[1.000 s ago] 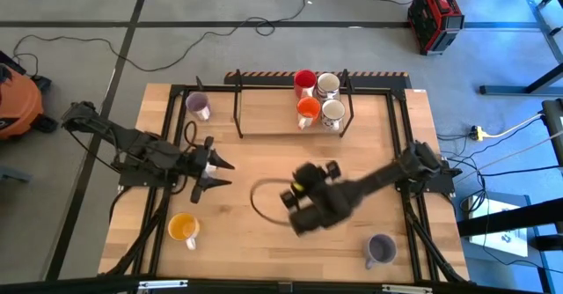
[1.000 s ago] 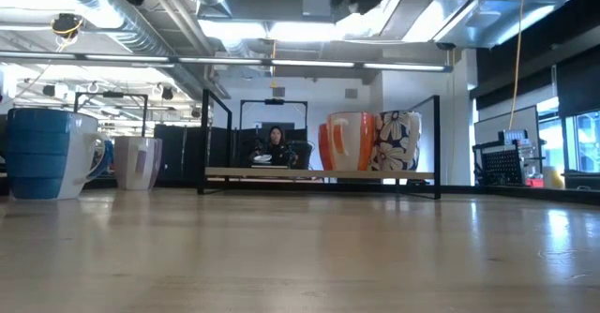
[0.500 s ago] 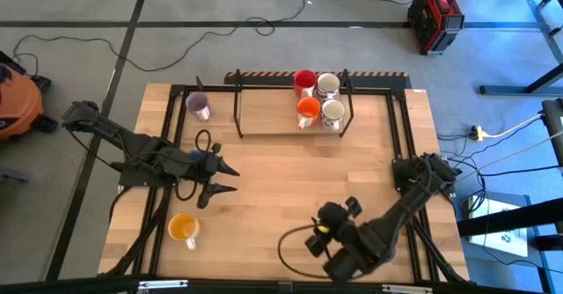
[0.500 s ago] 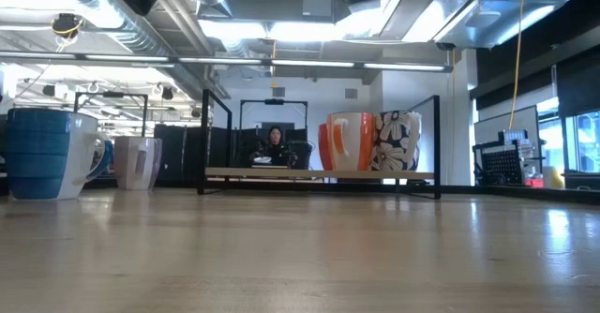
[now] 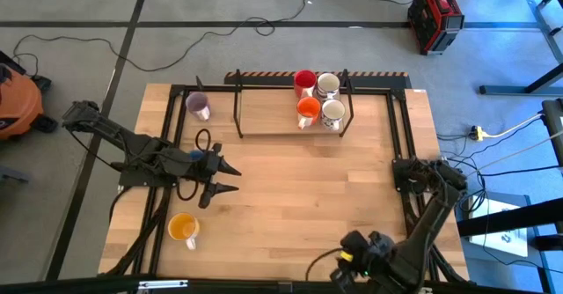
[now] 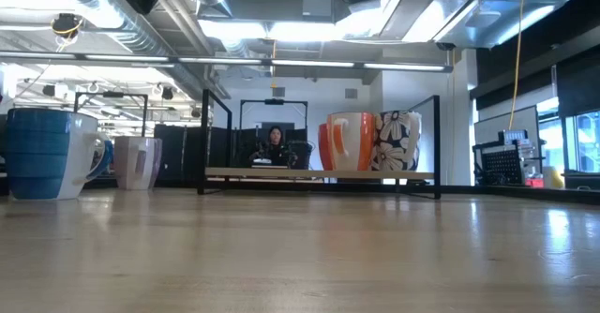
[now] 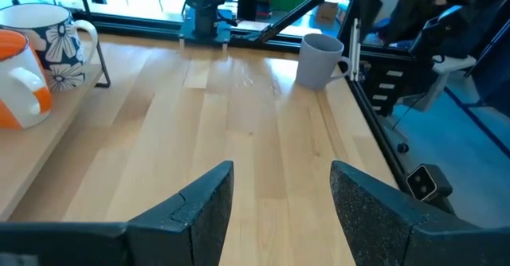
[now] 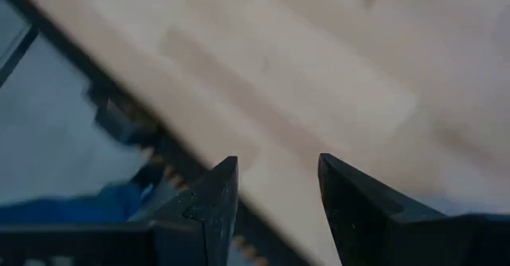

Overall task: Place coffee mugs
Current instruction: Put the bottom purple mug on the shelf

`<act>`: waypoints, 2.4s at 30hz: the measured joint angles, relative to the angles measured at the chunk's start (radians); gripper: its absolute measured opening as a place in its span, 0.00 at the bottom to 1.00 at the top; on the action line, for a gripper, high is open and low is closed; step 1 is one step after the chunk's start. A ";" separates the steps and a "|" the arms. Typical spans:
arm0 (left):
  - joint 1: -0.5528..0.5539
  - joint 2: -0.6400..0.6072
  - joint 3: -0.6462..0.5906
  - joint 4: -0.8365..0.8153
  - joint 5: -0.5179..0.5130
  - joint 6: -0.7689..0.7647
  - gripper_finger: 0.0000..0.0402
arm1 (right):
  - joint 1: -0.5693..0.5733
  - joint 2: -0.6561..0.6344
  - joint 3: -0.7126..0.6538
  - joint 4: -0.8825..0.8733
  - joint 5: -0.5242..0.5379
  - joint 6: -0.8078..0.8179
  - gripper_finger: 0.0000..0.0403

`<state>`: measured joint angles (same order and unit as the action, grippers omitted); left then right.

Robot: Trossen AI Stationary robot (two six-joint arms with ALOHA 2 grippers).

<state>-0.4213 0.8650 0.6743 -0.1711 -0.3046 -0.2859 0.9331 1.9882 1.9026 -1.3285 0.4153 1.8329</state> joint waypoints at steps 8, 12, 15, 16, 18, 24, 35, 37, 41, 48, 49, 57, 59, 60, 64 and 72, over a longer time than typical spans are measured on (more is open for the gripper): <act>0.000 0.000 0.000 0.000 -0.001 0.000 0.51 | 0.032 0.014 0.000 0.056 -0.215 0.172 0.40; 0.000 0.000 0.000 -0.001 -0.001 0.000 0.51 | 0.028 0.042 0.000 0.069 -0.337 0.280 0.40; 0.000 0.000 0.000 -0.001 -0.002 0.000 0.51 | 0.028 0.068 0.000 0.074 -0.402 0.401 0.40; 0.000 0.000 0.000 -0.001 -0.002 -0.001 0.51 | 0.028 0.074 0.000 0.080 -0.412 0.436 0.40; 0.000 0.000 0.000 -0.001 -0.002 -0.001 0.51 | 0.027 0.083 0.000 0.082 -0.446 0.446 0.40; 0.000 0.000 0.000 -0.001 -0.002 0.000 0.51 | 0.023 0.094 0.000 0.025 -0.472 0.441 0.40; 0.000 0.000 0.000 -0.001 -0.002 0.000 0.51 | 0.022 0.099 0.000 -0.159 -0.478 0.355 0.40; 0.000 0.000 0.000 -0.001 -0.002 0.000 0.51 | 0.022 0.098 -0.001 -0.175 -0.478 0.323 0.40; 0.000 0.000 0.000 -0.001 -0.002 0.000 0.51 | 0.022 0.095 0.000 -0.174 -0.469 0.279 0.40; 0.000 0.000 0.000 -0.002 -0.002 0.000 0.51 | 0.022 0.095 0.000 -0.246 -0.381 0.186 0.40; 0.000 0.000 0.000 -0.002 -0.002 0.000 0.51 | 0.022 0.095 -0.007 -0.241 -0.380 0.172 0.40; 0.000 0.000 0.000 -0.004 -0.002 0.000 0.51 | 0.022 0.095 -0.110 -0.155 -0.424 0.140 0.40; 0.000 0.000 0.000 -0.004 -0.002 0.000 0.51 | 0.022 0.094 -0.127 -0.157 -0.427 0.142 0.40; 0.000 0.000 0.000 -0.004 -0.002 0.000 0.51 | 0.022 0.094 -0.136 -0.152 -0.428 0.148 0.40; 0.000 0.000 0.000 -0.004 -0.001 0.000 0.51 | 0.022 0.094 -0.163 -0.112 -0.435 0.128 0.40; 0.000 0.000 0.000 -0.003 -0.001 0.005 0.51 | 0.022 0.094 -0.205 -0.075 -0.423 0.096 0.23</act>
<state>-0.4213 0.8650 0.6739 -0.1745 -0.3061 -0.2809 0.9550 2.0827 1.6975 -1.4031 -0.0078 1.9285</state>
